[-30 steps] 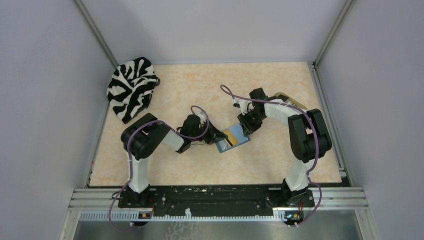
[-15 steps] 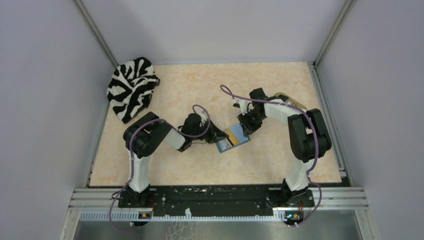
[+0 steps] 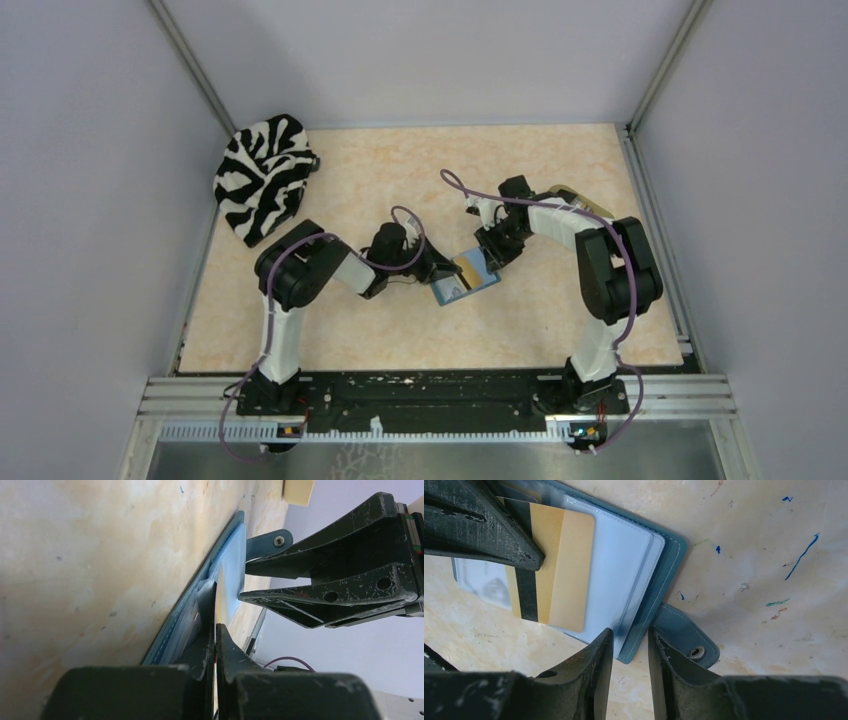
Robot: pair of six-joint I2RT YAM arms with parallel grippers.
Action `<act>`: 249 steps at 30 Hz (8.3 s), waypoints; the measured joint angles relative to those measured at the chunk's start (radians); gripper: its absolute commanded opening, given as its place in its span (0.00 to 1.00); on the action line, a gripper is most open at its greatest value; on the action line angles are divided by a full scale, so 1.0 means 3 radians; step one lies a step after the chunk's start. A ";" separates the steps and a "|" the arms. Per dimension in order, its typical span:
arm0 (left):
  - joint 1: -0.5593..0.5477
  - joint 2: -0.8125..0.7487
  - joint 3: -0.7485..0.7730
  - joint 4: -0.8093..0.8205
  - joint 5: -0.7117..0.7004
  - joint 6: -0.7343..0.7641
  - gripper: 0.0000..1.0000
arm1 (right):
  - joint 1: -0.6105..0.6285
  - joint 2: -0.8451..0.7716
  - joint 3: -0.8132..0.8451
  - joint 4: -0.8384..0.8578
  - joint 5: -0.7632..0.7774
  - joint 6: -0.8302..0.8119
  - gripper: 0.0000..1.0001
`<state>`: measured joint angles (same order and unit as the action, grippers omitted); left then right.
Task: Put the credit cards into the card holder
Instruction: Insert the credit card into the card holder, then close the card holder at the center of the board.
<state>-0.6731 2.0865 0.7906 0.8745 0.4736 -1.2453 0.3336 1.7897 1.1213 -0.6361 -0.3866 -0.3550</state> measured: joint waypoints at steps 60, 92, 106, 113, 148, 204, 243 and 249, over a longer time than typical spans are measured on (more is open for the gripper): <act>0.0065 0.0214 0.0086 0.0290 0.0352 -0.0140 0.18 | 0.1387 -0.0773 -0.0880 0.1227 0.1036 -0.0556 0.03; 0.0071 0.0226 0.0121 0.0289 0.0439 -0.0140 0.23 | 0.1417 -0.0746 -0.0965 0.1437 0.1184 -0.0310 0.01; 0.0090 0.0223 0.0125 0.0290 0.0436 -0.0137 0.26 | 0.1395 -0.0690 -0.0969 0.1555 0.1825 -0.0245 0.00; 0.0090 0.0043 0.0125 -0.0062 0.0360 0.0092 0.28 | 0.1228 -0.0739 -0.0969 0.1483 0.1542 -0.0186 0.02; 0.0099 -0.0729 -0.0244 -0.0839 -0.0156 0.1099 0.17 | 0.0966 -0.0501 -0.0696 0.1221 0.0687 0.0320 0.02; 0.0193 -0.1717 -0.1639 -0.0028 -0.0645 0.0851 0.77 | -0.0533 -0.0037 -0.0332 0.0567 -0.0824 0.0412 0.33; 0.0203 -0.0665 -0.1171 0.1263 -0.0141 0.0473 0.57 | -0.0540 0.0127 -0.0239 0.0409 -0.1118 0.0406 0.27; 0.0175 -0.0613 -0.0876 0.1188 -0.0083 0.0473 0.58 | -0.0540 0.0130 -0.0240 0.0379 -0.1204 0.0406 0.27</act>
<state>-0.6205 1.9026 0.5278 1.2308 0.4488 -1.1034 0.1715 1.8286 1.0492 -0.5224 -0.7479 -0.2333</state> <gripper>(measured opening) 0.571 0.271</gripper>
